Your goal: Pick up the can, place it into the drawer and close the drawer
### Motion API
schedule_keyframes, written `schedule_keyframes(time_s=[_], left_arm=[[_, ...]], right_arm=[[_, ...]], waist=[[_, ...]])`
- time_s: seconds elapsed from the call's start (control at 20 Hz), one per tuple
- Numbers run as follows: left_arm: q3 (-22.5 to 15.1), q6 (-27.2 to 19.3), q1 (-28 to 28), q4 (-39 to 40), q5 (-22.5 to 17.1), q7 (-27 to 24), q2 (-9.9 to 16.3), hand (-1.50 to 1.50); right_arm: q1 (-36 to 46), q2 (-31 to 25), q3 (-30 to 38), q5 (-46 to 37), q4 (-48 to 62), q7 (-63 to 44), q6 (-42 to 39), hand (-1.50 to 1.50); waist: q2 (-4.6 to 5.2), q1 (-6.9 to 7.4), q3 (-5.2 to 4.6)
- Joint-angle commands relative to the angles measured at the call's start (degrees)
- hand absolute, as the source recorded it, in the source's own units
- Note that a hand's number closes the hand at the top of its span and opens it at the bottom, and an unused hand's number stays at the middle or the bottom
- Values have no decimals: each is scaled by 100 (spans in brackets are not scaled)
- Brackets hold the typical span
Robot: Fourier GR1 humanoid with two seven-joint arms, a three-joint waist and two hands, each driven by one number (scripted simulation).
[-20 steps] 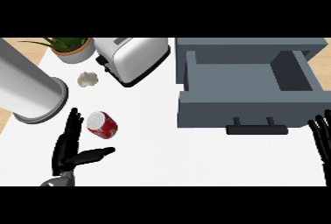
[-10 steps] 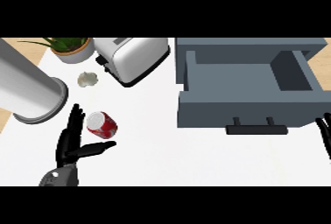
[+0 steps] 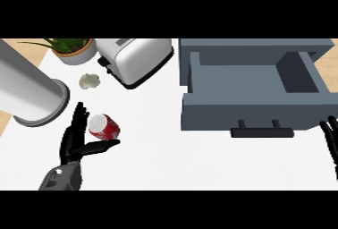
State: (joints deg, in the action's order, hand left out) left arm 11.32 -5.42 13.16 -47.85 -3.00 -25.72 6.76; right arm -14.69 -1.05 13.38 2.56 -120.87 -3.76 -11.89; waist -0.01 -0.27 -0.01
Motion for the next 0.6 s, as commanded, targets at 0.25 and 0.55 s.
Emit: schedule_keyframes(time_s=[0.25,0.55], left_arm=[[144,209,820,1407,-56,-641,125,-150],[18,134,973,1491,-38,-762,-62,-150]], right_arm=[[120,87,-89,36,-157,-196,-14,-150],[171,-88,109,114,-98,-339,-53,-150]], waist=[[8,-18,-2],[7,-14,-2]])
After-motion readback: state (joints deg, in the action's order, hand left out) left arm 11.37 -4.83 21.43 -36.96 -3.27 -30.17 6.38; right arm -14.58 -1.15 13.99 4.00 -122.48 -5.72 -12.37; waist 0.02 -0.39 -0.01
